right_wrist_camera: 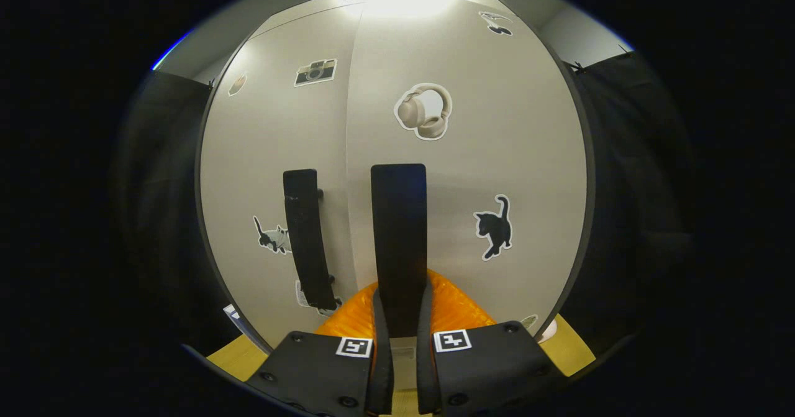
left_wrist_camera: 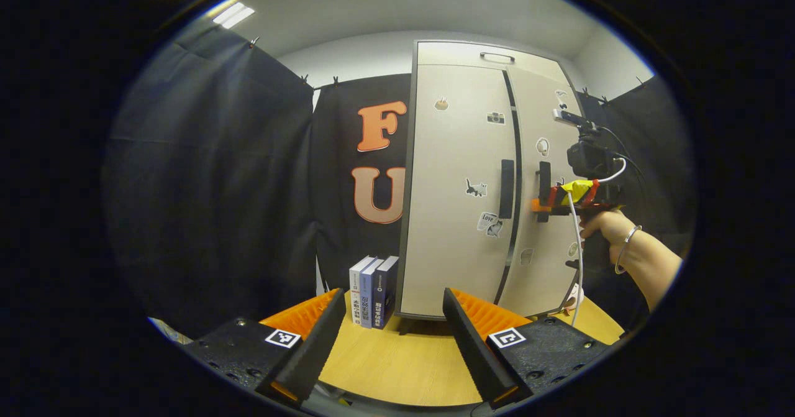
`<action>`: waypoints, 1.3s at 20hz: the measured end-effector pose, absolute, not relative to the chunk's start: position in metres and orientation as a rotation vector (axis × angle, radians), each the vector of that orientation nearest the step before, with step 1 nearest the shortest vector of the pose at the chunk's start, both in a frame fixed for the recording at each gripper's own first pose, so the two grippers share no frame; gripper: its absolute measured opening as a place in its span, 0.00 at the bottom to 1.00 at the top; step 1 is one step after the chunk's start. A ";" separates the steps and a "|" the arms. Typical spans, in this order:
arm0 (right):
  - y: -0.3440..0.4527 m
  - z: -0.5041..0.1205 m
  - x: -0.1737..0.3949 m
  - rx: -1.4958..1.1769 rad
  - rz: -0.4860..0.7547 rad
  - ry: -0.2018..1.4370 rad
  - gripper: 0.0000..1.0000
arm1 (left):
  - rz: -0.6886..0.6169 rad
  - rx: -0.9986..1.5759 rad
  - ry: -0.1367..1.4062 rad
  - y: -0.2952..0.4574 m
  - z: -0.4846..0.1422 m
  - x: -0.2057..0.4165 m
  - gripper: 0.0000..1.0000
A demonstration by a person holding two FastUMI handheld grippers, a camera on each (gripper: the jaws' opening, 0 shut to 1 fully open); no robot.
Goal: Open the right door of the double-door shoe cabinet with the right hand, and open the left door with the left hand.
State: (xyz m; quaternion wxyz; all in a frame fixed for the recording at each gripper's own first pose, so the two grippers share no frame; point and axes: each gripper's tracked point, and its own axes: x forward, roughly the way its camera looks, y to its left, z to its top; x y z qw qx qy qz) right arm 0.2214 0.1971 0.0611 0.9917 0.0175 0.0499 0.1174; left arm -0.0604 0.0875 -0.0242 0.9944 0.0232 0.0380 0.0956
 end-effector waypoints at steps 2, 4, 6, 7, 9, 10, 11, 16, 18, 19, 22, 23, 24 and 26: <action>0.193 0.062 0.215 0.035 0.245 0.093 0.23 | 0.178 0.014 0.083 0.083 -0.024 -0.064 0.95; 0.188 0.063 0.209 0.032 0.246 0.083 0.23 | 0.168 -0.017 0.078 0.078 -0.021 -0.069 0.95; 0.186 0.063 0.207 0.078 0.261 0.080 0.18 | 0.162 -0.018 0.078 0.075 -0.019 -0.074 0.95; 0.186 0.062 0.199 0.120 0.271 0.103 0.11 | 0.158 -0.015 0.079 0.074 -0.019 -0.076 0.95; 0.182 0.062 0.186 0.123 0.271 0.110 0.11 | 0.155 -0.012 0.075 0.071 -0.015 -0.080 0.95; 0.177 0.061 0.187 0.109 0.270 0.103 0.12 | 0.151 -0.011 0.073 0.069 -0.014 -0.081 0.95; 0.175 0.062 0.187 0.109 0.275 0.098 0.12 | 0.147 -0.009 0.069 0.067 -0.012 -0.080 0.95; 0.165 0.062 0.175 0.119 0.287 0.097 0.12 | 0.108 0.007 0.051 0.053 0.000 -0.072 0.92; 0.159 0.061 0.169 0.128 0.294 0.105 0.11 | 0.093 0.021 0.036 0.047 0.006 -0.066 0.92; 0.157 0.062 0.166 0.135 0.297 0.105 0.12 | 0.081 0.027 0.029 0.043 0.010 -0.062 0.92; 0.148 0.061 0.161 0.147 0.303 0.109 0.12 | 0.050 0.040 0.016 0.033 0.017 -0.049 0.95; 0.145 0.061 0.160 0.152 0.304 0.113 0.12 | 0.042 0.046 0.009 0.029 0.021 -0.045 0.95; 0.142 0.061 0.157 0.164 0.305 0.117 0.11 | 0.032 0.052 0.003 0.025 0.024 -0.042 0.92; 0.136 0.061 0.152 0.175 0.312 0.120 0.11 | 0.009 0.061 -0.010 0.015 0.030 -0.036 0.95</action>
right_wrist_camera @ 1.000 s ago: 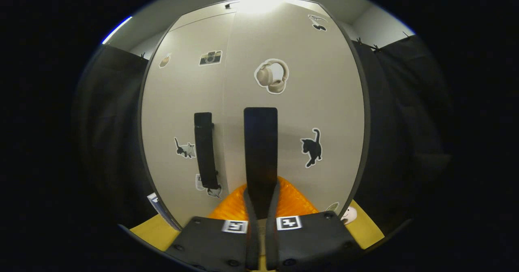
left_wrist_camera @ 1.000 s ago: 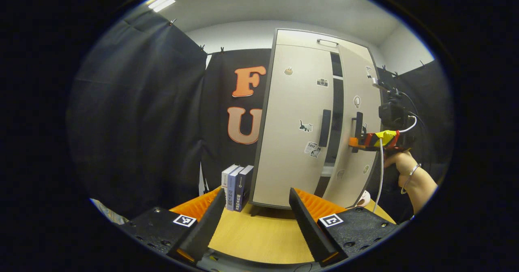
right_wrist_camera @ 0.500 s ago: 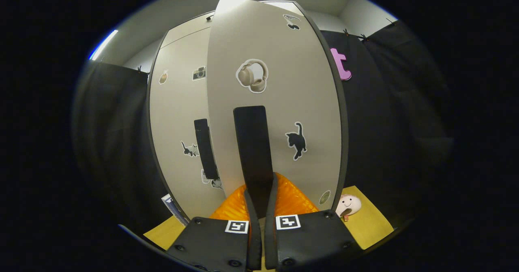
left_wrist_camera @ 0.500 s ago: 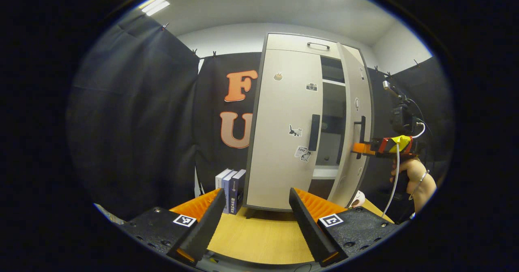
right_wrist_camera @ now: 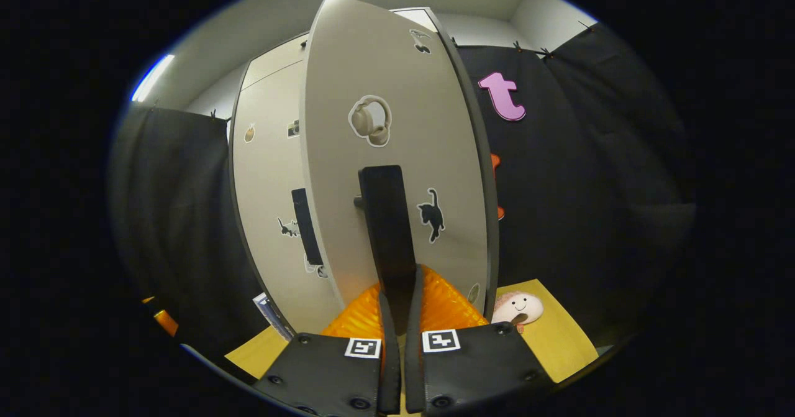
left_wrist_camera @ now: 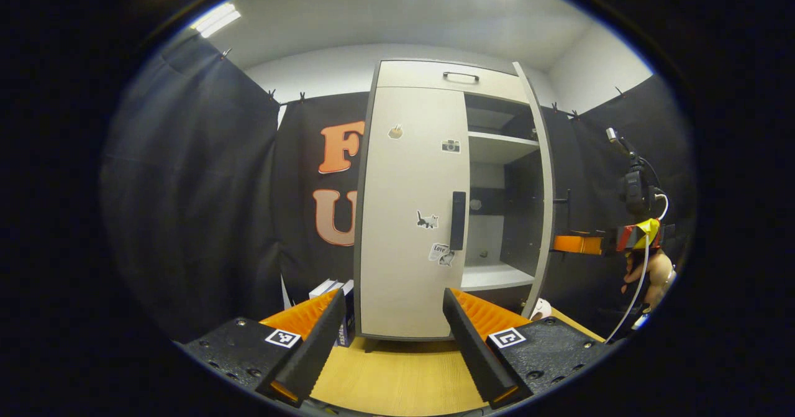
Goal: Open the right door of the double-door shoe cabinet with the right hand, and open the left door with the left hand.
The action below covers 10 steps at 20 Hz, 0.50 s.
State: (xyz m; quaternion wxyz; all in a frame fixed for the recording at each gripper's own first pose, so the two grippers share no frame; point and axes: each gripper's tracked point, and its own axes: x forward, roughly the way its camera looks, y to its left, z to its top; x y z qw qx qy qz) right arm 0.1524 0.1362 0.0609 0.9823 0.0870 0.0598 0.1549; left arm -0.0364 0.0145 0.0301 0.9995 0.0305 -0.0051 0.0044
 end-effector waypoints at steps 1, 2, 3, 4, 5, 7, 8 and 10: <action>0.133 0.061 0.151 0.171 0.313 0.118 0.12 | -0.002 0.063 -0.017 0.010 0.033 -0.034 0.95; 0.129 0.062 0.152 0.157 0.307 0.110 0.11 | -0.011 0.063 -0.020 0.006 0.035 -0.032 0.92; 0.123 0.062 0.153 0.127 0.297 0.097 0.11 | -0.017 0.065 -0.022 0.002 0.036 -0.028 0.95; 0.114 0.062 0.155 0.097 0.280 0.085 0.11 | -0.020 0.068 -0.021 -0.002 0.036 -0.026 0.95; 0.104 0.063 0.155 0.074 0.264 0.078 0.10 | -0.022 0.068 -0.019 -0.005 0.036 -0.023 0.95; 0.087 0.064 0.151 0.060 0.231 0.078 0.10 | -0.027 0.065 -0.011 -0.015 0.033 -0.018 0.92; 0.080 0.064 0.149 0.050 0.214 0.079 0.15 | -0.028 0.060 -0.008 -0.019 0.031 -0.017 0.95; 0.065 0.063 0.151 0.024 0.182 0.075 0.09 | -0.033 0.050 -0.004 -0.031 0.030 -0.011 0.92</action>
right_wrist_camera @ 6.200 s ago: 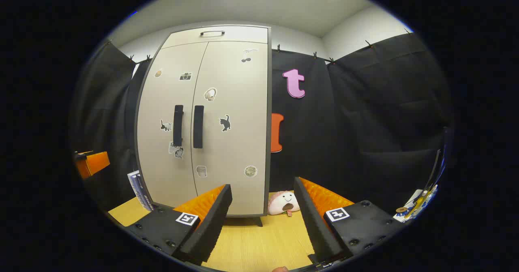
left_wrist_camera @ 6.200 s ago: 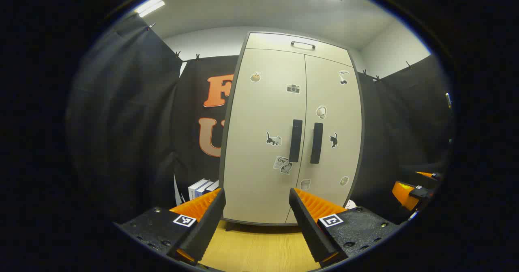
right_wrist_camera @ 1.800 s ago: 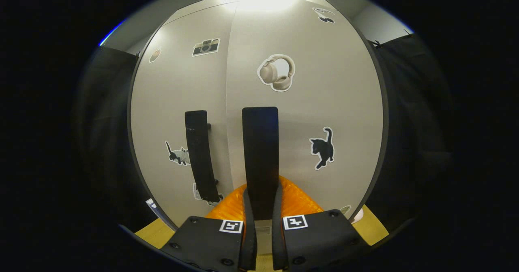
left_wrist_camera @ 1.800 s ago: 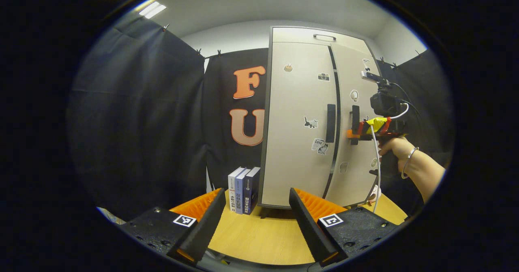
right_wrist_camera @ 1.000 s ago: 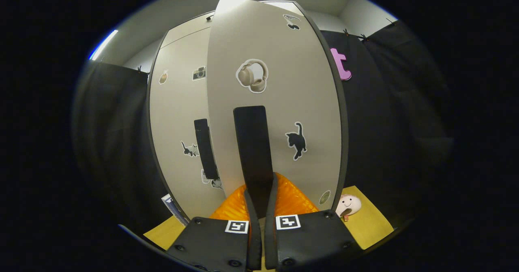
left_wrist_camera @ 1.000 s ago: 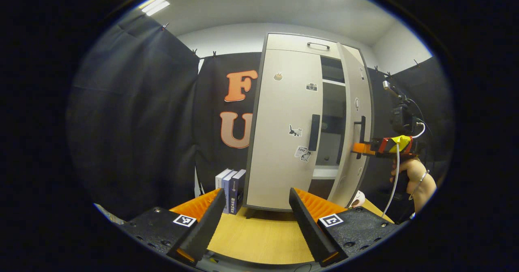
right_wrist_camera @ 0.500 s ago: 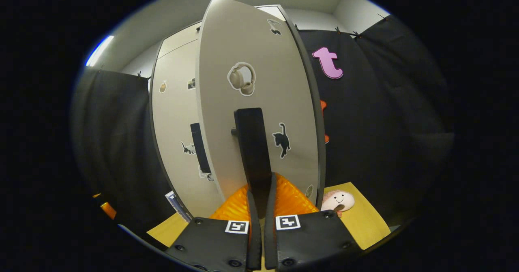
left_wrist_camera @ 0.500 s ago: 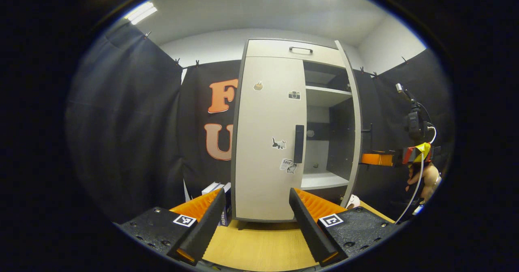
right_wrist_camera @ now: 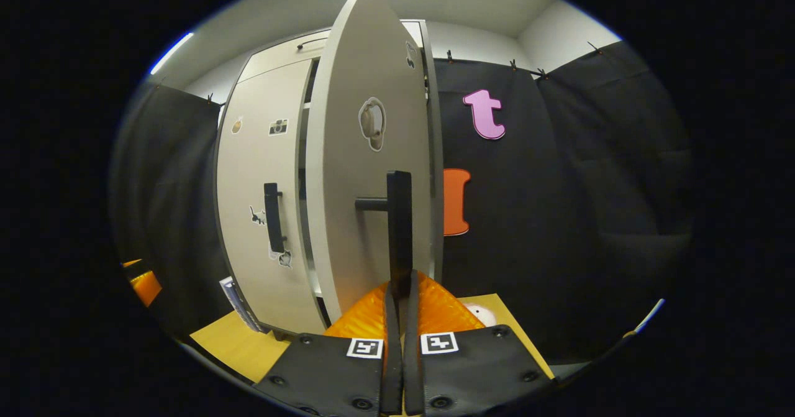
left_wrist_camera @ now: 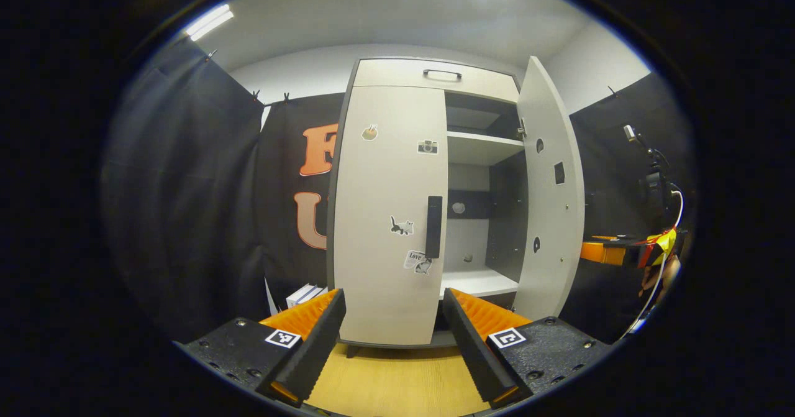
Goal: Open the right door of the double-door shoe cabinet with the right hand, and open the left door with the left hand.
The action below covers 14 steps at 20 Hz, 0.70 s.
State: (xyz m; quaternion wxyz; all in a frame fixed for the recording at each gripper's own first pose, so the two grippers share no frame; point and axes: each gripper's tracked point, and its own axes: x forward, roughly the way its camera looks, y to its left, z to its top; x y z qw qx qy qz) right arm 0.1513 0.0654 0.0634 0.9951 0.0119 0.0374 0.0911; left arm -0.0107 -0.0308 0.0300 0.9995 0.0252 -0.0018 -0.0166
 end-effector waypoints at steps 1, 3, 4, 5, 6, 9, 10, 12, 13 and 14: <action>0.059 0.065 0.156 0.021 0.164 0.076 0.09 | -0.033 0.048 -0.004 -0.037 0.030 -0.008 0.95; 0.048 0.064 0.154 -0.002 0.147 0.078 0.08 | -0.029 0.049 -0.002 -0.046 0.029 -0.003 0.95; 0.044 0.065 0.154 -0.001 0.148 0.081 0.08 | -0.027 0.050 -0.001 -0.051 0.029 -0.001 0.95; 0.042 0.065 0.154 0.005 0.158 0.085 0.08 | -0.027 0.050 0.001 -0.057 0.030 0.002 0.95; 0.042 0.064 0.153 0.014 0.171 0.088 0.08 | -0.022 0.049 0.004 -0.061 0.030 0.003 0.95; 0.041 0.064 0.151 0.026 0.202 0.091 0.07 | -0.022 0.045 0.005 -0.079 0.032 0.005 0.95; 0.039 0.064 0.151 0.027 0.206 0.090 0.07 | -0.019 0.046 0.008 -0.082 0.031 0.006 0.95; 0.037 0.064 0.152 0.032 0.212 0.090 0.08 | -0.010 0.053 0.012 -0.087 0.032 0.010 0.95; 0.036 0.064 0.152 0.034 0.213 0.089 0.08 | -0.008 0.056 0.011 -0.089 0.033 0.014 0.95; 0.032 0.064 0.153 0.033 0.208 0.089 0.08 | -0.005 0.062 0.009 -0.090 0.033 0.018 0.95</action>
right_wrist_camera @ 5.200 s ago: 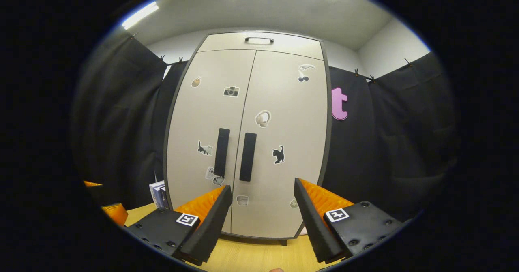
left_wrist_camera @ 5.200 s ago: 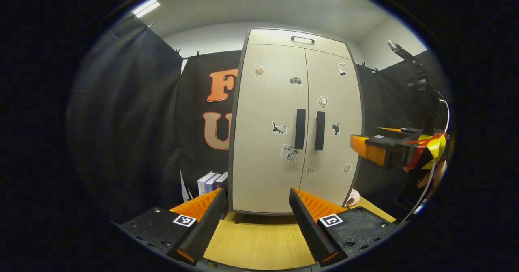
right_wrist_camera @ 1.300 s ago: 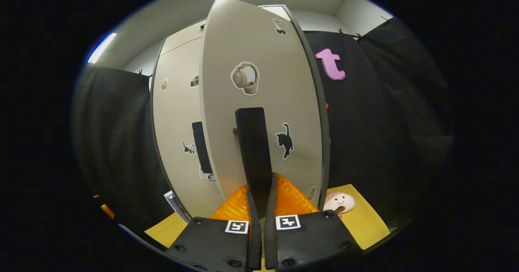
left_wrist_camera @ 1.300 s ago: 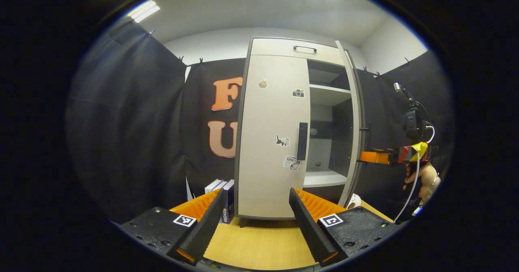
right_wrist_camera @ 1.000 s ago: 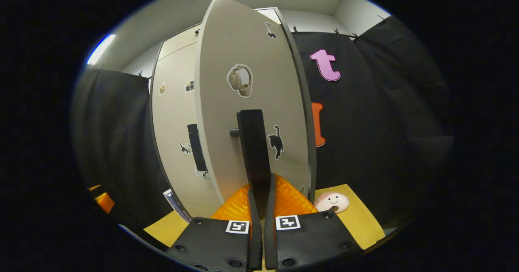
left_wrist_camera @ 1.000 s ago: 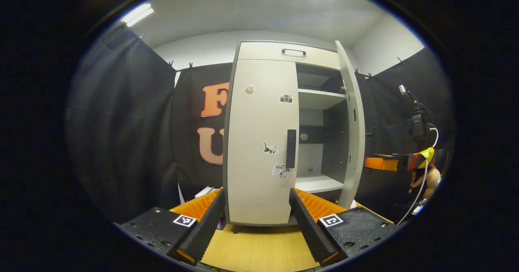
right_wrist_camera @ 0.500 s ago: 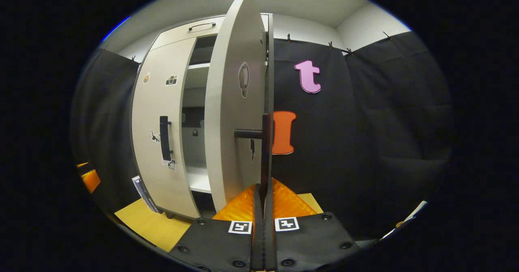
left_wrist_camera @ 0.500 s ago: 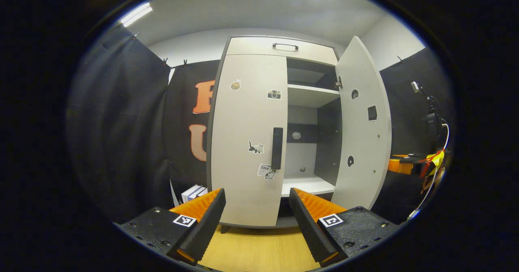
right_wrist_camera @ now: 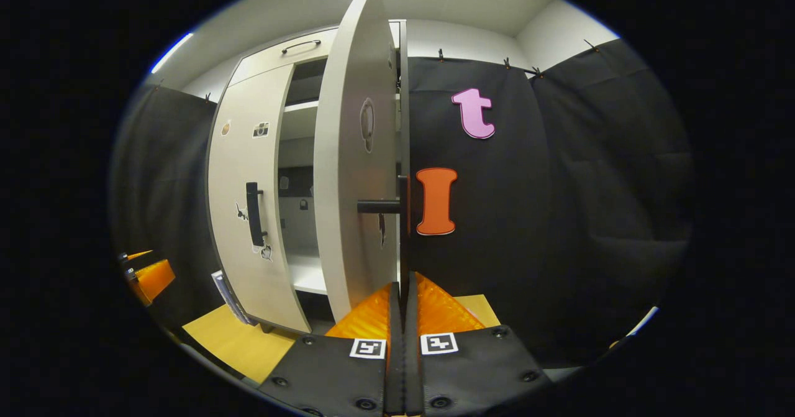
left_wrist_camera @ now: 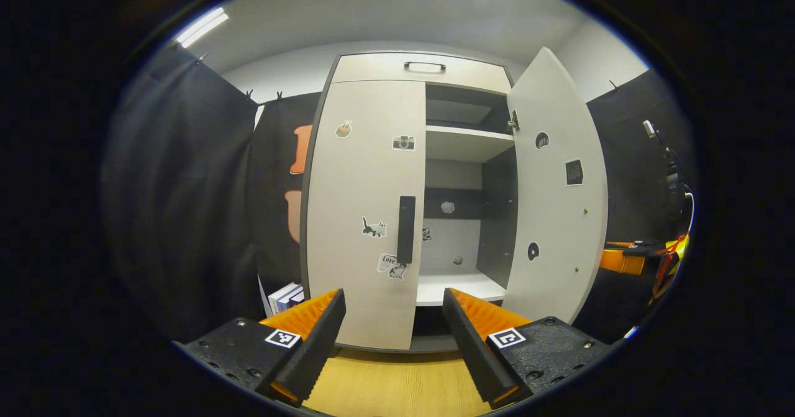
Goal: Open the right door of the double-door shoe cabinet with the right hand, and open the left door with the left hand.
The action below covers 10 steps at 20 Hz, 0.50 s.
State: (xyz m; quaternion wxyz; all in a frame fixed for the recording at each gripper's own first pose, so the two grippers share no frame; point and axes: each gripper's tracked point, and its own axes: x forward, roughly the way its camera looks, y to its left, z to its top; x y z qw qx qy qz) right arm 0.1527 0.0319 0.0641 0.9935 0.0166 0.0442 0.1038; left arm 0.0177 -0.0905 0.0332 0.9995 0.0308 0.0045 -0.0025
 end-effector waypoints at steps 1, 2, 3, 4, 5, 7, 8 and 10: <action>0.027 0.064 0.153 0.032 0.199 0.088 0.08 | -0.001 0.067 0.006 -0.092 0.034 0.023 0.95; 0.023 0.064 0.155 0.032 0.187 0.089 0.08 | 0.000 0.072 0.007 -0.095 0.036 0.031 0.95; 0.020 0.063 0.155 0.037 0.184 0.094 0.08 | 0.000 0.074 0.007 -0.097 0.037 0.037 0.95; 0.022 0.063 0.153 0.054 0.199 0.102 0.07 | 0.000 0.075 0.003 -0.101 0.039 0.045 0.95; 0.025 0.062 0.149 0.071 0.220 0.112 0.07 | -0.001 0.076 -0.002 -0.104 0.041 0.051 0.95; 0.024 0.063 0.146 0.077 0.228 0.113 0.07 | -0.003 0.078 -0.012 -0.110 0.046 0.064 0.95; 0.023 0.063 0.145 0.075 0.230 0.113 0.08 | -0.001 0.078 -0.016 -0.113 0.049 0.072 0.92; 0.014 0.068 0.141 0.065 0.217 0.089 0.08 | 0.007 0.082 -0.028 -0.116 0.052 0.085 0.95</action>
